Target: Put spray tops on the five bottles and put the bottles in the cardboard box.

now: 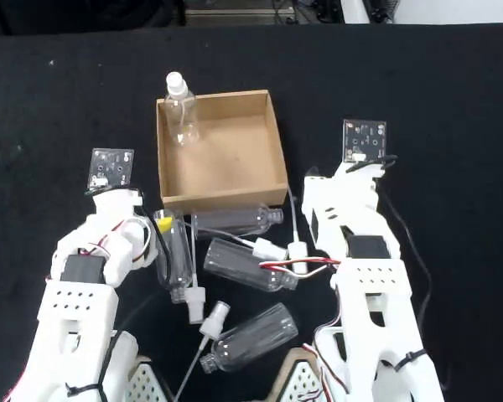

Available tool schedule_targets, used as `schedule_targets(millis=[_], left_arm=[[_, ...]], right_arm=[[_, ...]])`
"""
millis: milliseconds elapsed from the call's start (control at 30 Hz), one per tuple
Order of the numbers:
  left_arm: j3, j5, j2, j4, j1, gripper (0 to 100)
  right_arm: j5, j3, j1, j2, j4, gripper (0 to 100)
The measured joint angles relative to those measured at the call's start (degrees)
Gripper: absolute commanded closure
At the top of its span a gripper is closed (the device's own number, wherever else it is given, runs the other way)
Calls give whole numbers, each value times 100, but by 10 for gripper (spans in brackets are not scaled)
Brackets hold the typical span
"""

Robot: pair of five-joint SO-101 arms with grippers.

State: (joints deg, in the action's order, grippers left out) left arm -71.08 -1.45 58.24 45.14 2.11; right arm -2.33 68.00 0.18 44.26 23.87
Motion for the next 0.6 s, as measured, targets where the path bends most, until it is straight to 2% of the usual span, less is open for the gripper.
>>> schedule_targets(millis=[133, 267, 400, 600], left_arm=[[176, -466, 0, 387, -26, 728], [466, -466, 0, 844, -26, 602], [642, -475, 0, 1116, -26, 616], [686, -475, -308, 1002, 79, 619]], right_arm=[[0, 0, 0, 0, 0, 819], [0, 0, 0, 0, 0, 819], [0, 0, 0, 0, 0, 819], [0, 0, 0, 0, 0, 819]])
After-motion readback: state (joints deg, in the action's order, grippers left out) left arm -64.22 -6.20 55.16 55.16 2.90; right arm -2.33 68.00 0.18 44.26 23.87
